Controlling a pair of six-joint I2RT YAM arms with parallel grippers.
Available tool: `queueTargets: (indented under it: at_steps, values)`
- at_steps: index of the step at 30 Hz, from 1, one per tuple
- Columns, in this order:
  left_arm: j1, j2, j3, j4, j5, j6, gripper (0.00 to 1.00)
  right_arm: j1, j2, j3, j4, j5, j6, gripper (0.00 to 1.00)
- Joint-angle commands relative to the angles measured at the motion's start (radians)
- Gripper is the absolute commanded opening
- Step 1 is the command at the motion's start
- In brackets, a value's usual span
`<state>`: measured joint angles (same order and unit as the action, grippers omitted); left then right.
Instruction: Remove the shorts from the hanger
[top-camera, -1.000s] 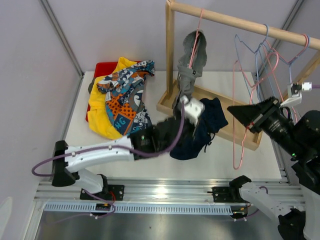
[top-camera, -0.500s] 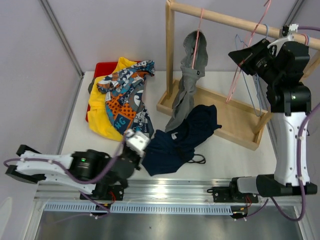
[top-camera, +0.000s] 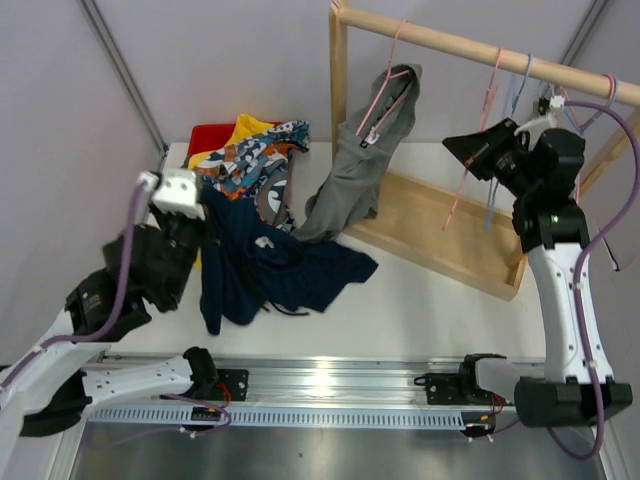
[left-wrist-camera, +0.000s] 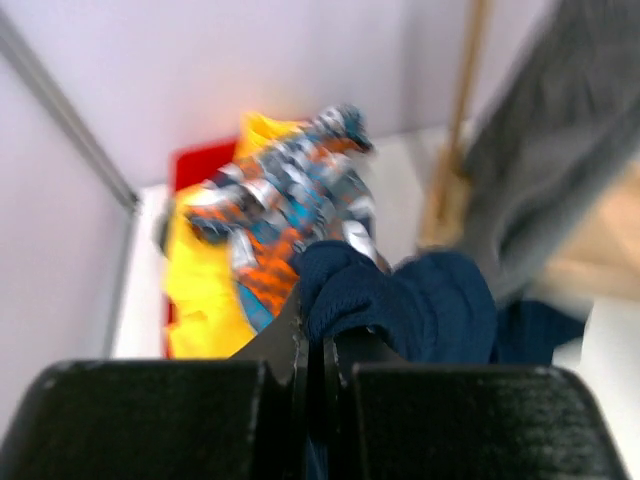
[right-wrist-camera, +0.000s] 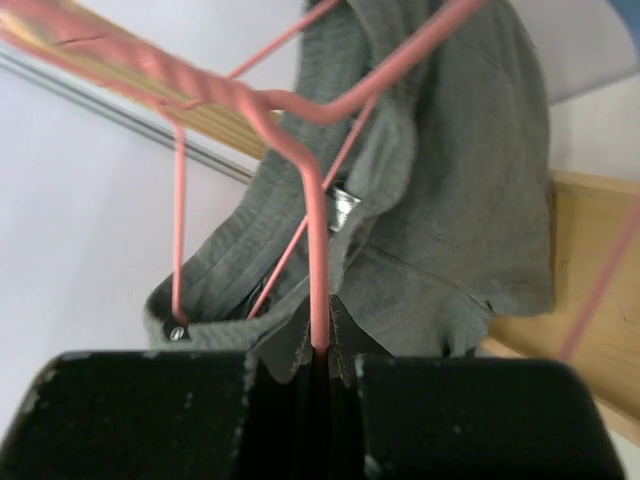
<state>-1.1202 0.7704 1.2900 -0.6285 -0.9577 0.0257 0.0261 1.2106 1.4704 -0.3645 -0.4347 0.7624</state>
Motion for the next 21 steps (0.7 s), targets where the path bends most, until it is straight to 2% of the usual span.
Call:
queueTargets:
  at_steps: [1,3,4,6,7,8,10,14,15,18,19,20,21]
  values:
    - [0.187,0.09,0.202,0.205,0.141,0.2,0.0,0.003,-0.121,-0.113,-0.059,-0.042,0.009,0.0]
    - [0.278,0.185,0.259,0.237,0.238,0.232,0.0,0.005,-0.152,-0.149,-0.065,-0.042,0.006,0.0]
    - [0.392,0.217,0.282,0.256,0.281,0.227,0.0,0.003,-0.164,-0.177,-0.076,-0.044,-0.001,0.0]
    - [0.514,0.318,0.392,0.247,0.418,0.168,0.0,0.003,-0.201,-0.203,-0.103,-0.041,-0.009,0.01]
    - [0.624,0.357,0.425,0.24,0.457,0.122,0.0,0.001,-0.213,-0.228,-0.111,-0.044,-0.017,0.06]
    - [0.669,0.398,0.524,0.234,0.49,0.097,0.0,0.003,-0.238,-0.239,-0.116,-0.045,-0.021,0.11]
    - [0.77,0.528,0.59,0.231,0.56,0.065,0.0,0.003,-0.258,-0.254,-0.146,-0.045,-0.041,0.21]
    - [0.875,0.791,0.86,0.175,0.643,0.007,0.0,0.003,-0.31,-0.289,-0.183,-0.038,-0.069,0.33]
    - [0.895,0.905,0.996,0.155,0.675,-0.015,0.0,0.003,-0.325,-0.292,-0.198,-0.033,-0.075,0.35]
    - [0.924,1.077,1.086,0.142,0.717,-0.072,0.0,0.001,-0.348,-0.288,-0.226,-0.038,-0.095,0.55]
    - [0.927,1.107,1.083,0.151,0.717,-0.081,0.02,0.003,-0.355,-0.285,-0.229,-0.047,-0.098,0.67]
    - [0.93,1.133,1.08,0.165,0.724,-0.089,0.07,0.005,-0.361,-0.279,-0.232,-0.056,-0.1,0.73]
    - [0.935,1.159,1.072,0.162,0.731,-0.101,0.43,0.005,-0.365,-0.257,-0.235,-0.079,-0.1,0.77]
